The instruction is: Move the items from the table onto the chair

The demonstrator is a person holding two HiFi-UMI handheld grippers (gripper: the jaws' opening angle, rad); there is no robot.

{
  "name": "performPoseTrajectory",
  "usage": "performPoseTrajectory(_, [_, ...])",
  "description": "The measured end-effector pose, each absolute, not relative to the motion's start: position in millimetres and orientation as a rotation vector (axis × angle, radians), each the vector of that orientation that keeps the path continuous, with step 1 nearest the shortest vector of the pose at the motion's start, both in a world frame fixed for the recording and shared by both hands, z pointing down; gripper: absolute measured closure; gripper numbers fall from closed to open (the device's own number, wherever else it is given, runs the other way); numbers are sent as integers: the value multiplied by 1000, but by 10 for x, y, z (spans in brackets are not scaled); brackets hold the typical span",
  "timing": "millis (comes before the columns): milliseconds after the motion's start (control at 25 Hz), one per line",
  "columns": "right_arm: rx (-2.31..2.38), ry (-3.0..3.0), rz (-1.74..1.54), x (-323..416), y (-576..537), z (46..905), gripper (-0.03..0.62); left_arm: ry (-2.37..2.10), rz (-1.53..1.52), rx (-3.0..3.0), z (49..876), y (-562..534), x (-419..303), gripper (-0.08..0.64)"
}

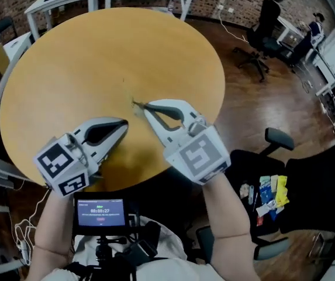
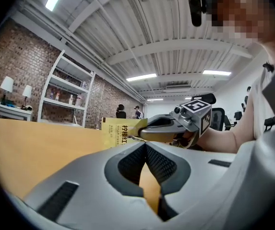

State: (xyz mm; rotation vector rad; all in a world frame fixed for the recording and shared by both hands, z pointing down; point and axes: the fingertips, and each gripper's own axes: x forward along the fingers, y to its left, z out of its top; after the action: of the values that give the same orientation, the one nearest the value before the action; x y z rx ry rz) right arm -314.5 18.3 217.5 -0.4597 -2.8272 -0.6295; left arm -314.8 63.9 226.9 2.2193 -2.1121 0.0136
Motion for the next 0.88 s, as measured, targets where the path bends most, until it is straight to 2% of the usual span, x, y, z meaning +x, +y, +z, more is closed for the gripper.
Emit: performPoseTrajectory(880, [15,-2932,-601,-1230,-1265,2465,592,-1680,50,2579,2520,-1111,-1331,551])
